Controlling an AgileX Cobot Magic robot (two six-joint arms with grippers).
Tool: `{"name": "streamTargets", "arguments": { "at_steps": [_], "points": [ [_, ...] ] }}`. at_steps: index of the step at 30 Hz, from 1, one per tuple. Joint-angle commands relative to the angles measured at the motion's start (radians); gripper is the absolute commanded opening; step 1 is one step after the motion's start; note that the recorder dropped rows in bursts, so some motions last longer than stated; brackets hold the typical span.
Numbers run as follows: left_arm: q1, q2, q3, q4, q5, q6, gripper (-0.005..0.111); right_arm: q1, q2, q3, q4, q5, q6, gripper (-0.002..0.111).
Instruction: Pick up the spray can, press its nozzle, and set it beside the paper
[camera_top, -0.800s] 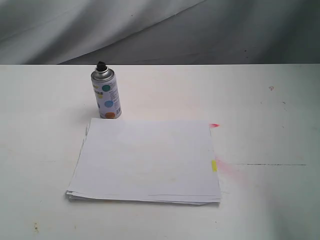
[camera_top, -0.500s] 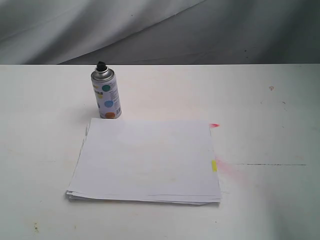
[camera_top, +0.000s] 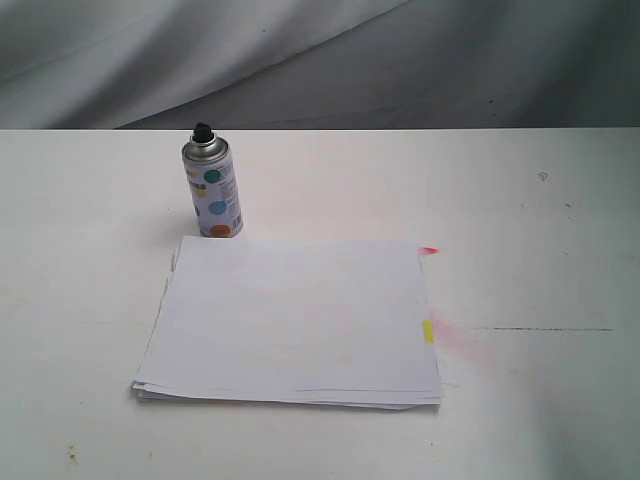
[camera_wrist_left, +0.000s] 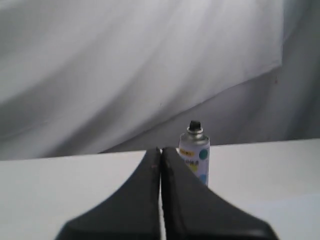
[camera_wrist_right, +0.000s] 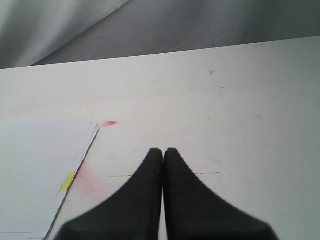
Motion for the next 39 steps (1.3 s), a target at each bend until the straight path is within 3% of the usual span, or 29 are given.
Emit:
{"name": "streamTargets", "arguments": {
  "at_steps": [1, 12, 19, 22, 27, 28, 31, 34, 36, 39],
  "points": [
    [0.002, -0.001, 0.005, -0.047, -0.050, -0.016, 0.002, -0.010, -0.007, 0.003, -0.014, 0.000, 0.002, 0.000],
    [0.002, -0.001, 0.005, -0.071, -0.101, -0.100, 0.002, -0.010, -0.007, 0.003, -0.014, 0.000, 0.002, 0.000],
    [0.002, 0.085, -0.011, -0.115, -0.021, -0.174, 0.000, -0.010, -0.007, 0.003, -0.014, 0.000, 0.002, 0.000],
    [0.002, 0.277, -0.158, -0.115, 0.052, -0.171, 0.000, -0.010, -0.007, 0.003, -0.014, 0.000, 0.002, 0.000],
    [0.002, 0.617, -0.376, -0.083, 0.059, -0.166, 0.000, -0.010, -0.007, 0.003, -0.014, 0.000, 0.002, 0.000],
    [0.000, 0.753, -0.451, -0.085, 0.061, -0.166, 0.000, -0.010, -0.007, 0.003, -0.014, 0.000, 0.002, 0.000],
    [-0.056, 0.965, -0.563, -0.082, 0.042, -0.138, 0.000, -0.010, -0.007, 0.003, -0.014, 0.000, 0.002, 0.000],
    [-0.119, 1.156, -0.589, -0.082, -0.039, -0.106, 0.000, -0.010, -0.007, 0.003, -0.014, 0.000, 0.002, 0.000],
    [-0.121, 1.246, -0.589, -0.087, -0.122, -0.115, 0.000, -0.010, -0.007, 0.003, -0.014, 0.000, 0.002, 0.000],
    [-0.121, 1.439, -0.589, -0.103, -0.428, -0.112, 0.000, -0.010, -0.007, 0.003, -0.014, 0.000, 0.002, 0.000]
  ]
}}
